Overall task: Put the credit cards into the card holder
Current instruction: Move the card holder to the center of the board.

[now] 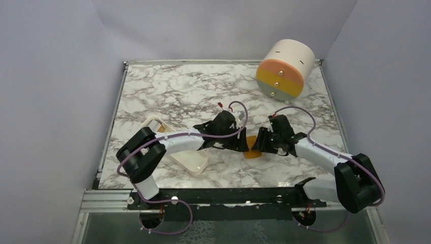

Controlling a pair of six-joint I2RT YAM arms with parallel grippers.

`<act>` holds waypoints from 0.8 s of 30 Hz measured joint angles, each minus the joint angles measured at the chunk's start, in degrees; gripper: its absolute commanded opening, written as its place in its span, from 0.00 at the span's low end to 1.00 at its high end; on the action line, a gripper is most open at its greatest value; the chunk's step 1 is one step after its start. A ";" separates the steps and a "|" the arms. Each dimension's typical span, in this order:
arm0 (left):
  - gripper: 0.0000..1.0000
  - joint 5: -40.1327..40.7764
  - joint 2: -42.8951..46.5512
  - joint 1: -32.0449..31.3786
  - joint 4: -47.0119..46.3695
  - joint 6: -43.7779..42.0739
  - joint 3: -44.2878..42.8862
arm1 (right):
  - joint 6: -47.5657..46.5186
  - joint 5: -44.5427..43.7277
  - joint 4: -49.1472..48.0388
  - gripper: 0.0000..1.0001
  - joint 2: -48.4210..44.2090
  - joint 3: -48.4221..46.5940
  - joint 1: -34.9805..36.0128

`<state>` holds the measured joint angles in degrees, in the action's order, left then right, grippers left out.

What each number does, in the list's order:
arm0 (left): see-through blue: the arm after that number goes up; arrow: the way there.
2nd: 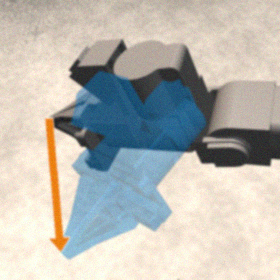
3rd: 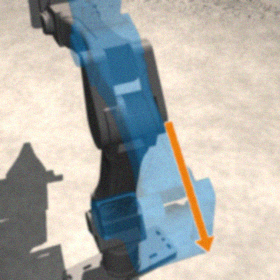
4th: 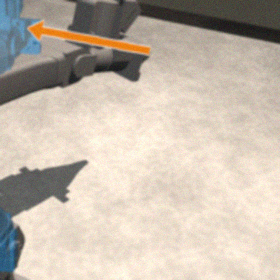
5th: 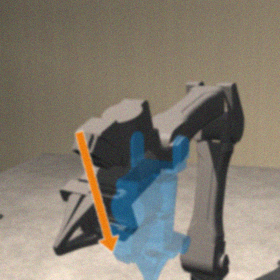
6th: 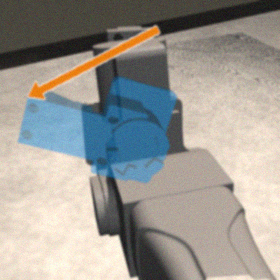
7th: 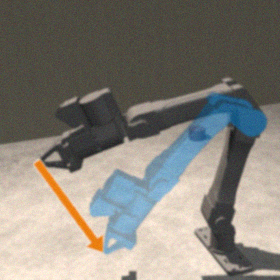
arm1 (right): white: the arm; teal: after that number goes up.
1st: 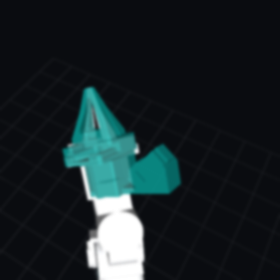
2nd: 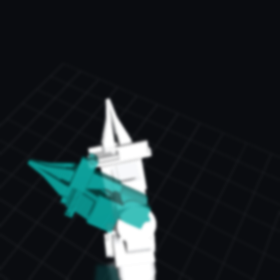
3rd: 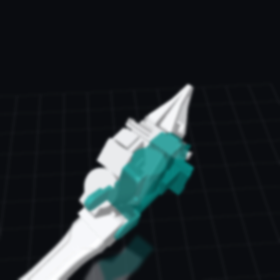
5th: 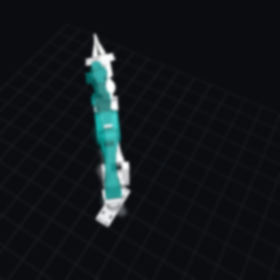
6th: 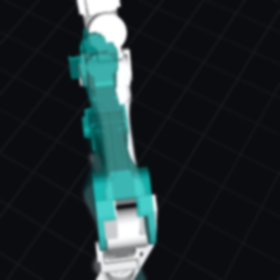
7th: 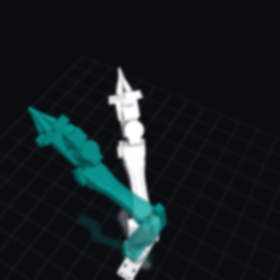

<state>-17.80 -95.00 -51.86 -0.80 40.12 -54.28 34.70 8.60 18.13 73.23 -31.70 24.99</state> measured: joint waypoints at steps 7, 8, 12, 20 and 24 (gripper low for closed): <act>0.63 4.11 -2.58 -0.04 1.16 -2.45 -1.01 | 2.67 2.91 -1.86 0.43 -3.54 3.80 0.00; 0.63 4.74 -3.10 -0.02 1.40 -2.84 -1.40 | 2.82 2.91 -1.88 0.43 -3.63 3.91 0.00; 0.62 6.75 -5.11 -0.04 1.75 -4.13 -2.56 | 3.23 2.95 -2.05 0.41 -3.72 4.20 0.00; 0.48 8.61 -9.18 -0.02 1.86 -6.10 -5.22 | 3.48 3.52 -3.61 0.41 -3.61 4.79 0.00; 0.13 9.64 -10.62 -0.02 2.97 -7.67 -7.26 | 3.48 3.52 -3.80 0.41 -3.58 4.85 0.00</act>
<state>-8.16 -105.62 -51.88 2.17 32.45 -61.54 38.17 12.12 14.33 69.65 -26.85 24.99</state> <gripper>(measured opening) 0.360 0.408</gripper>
